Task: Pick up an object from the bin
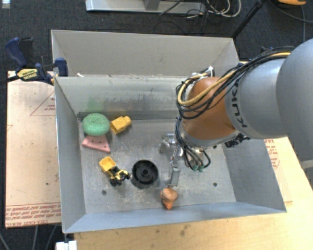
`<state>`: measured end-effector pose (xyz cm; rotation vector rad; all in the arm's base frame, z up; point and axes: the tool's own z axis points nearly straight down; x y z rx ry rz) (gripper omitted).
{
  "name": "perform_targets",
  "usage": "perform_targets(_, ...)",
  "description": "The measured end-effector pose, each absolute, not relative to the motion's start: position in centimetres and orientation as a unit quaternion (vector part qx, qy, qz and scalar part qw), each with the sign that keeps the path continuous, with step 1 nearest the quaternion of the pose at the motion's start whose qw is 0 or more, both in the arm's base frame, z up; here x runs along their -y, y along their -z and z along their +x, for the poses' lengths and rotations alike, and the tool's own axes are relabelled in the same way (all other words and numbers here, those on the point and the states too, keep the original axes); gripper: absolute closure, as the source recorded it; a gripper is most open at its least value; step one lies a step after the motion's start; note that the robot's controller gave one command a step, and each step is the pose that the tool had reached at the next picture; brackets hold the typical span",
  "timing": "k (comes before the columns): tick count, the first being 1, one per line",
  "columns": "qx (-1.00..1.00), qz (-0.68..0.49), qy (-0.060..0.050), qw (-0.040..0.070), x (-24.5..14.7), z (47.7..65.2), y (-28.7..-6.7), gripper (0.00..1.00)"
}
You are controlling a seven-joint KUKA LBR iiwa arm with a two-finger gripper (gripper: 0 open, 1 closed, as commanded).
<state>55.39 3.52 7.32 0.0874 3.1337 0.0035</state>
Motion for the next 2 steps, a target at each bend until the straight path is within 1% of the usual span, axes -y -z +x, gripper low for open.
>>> perform_targets(1, -1.000, 0.019, 0.001, 0.002, -6.7, 55.3, -7.4, 0.00)
perform_targets(2, -1.000, 0.002, -0.001, 0.001, -9.0, 55.1, -7.5, 0.00)
